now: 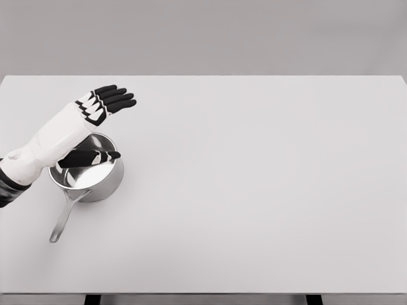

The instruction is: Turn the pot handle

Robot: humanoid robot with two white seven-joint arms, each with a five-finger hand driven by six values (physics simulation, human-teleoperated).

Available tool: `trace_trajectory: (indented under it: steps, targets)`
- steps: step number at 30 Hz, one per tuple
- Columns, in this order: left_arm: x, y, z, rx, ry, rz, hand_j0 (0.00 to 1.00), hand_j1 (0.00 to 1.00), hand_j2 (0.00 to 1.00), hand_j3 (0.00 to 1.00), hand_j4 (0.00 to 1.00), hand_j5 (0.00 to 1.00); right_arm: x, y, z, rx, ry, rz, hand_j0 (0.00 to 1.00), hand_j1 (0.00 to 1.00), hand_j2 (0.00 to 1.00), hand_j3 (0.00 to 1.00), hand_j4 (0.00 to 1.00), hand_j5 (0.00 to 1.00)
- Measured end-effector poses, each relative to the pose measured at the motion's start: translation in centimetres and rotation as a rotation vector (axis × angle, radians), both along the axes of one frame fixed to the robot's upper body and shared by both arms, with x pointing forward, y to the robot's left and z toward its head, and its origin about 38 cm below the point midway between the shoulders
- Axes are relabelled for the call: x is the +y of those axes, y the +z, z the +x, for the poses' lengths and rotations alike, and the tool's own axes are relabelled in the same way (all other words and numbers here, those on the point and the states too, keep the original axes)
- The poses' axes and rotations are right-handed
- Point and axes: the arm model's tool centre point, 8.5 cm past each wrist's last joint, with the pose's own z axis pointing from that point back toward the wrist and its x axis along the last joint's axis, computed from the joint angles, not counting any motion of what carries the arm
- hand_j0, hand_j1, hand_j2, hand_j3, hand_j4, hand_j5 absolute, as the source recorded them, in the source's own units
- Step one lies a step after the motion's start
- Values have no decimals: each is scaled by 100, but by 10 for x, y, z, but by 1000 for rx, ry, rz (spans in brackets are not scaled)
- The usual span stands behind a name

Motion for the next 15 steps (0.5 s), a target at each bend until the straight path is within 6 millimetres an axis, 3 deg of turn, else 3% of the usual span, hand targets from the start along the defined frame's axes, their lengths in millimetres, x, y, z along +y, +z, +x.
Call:
trace_trajectory:
  steps: [10, 15]
  targets:
    - [4, -11, -5, 10, 5, 80, 100, 100, 100, 100, 100, 100, 0, 0, 0, 0, 0, 0, 100, 100, 100, 100, 100, 100]
    - [5, -16, -6, 34, -7, 201, 100, 100, 100, 100, 100, 100, 0, 0, 0, 0, 0, 0, 100, 100, 100, 100, 100, 100]
